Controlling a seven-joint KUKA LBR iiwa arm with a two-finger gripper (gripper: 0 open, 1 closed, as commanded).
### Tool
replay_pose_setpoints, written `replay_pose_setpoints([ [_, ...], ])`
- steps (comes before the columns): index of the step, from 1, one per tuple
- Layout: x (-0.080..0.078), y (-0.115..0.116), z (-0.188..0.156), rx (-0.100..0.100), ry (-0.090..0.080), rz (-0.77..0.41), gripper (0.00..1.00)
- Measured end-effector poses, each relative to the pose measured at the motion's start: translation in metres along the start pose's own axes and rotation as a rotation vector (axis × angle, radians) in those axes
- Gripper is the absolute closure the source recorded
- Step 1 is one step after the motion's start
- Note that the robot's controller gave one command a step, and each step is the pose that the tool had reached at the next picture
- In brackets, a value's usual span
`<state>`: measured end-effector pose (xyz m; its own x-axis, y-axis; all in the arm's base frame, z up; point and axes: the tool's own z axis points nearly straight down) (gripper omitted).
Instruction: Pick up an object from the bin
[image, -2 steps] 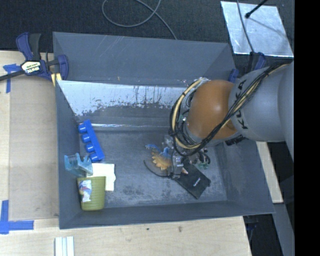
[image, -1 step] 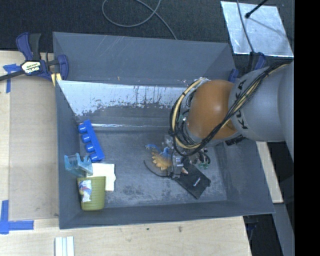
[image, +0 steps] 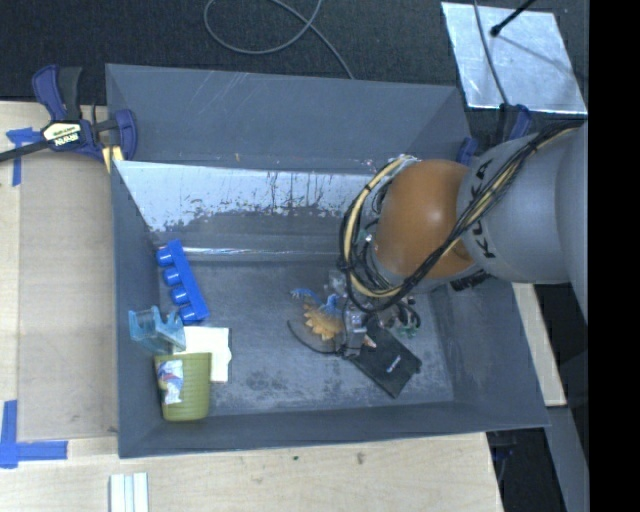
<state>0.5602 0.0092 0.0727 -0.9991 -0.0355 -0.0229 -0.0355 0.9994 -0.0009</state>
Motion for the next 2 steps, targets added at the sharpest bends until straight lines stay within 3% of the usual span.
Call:
replay_pose_setpoints([
  [1, 0.0, 0.0, 0.0, 0.0, 0.0, 0.0, 1.0],
  [2, -0.004, 0.006, -0.191, 0.0, -0.013, 0.05, 1.0],
])
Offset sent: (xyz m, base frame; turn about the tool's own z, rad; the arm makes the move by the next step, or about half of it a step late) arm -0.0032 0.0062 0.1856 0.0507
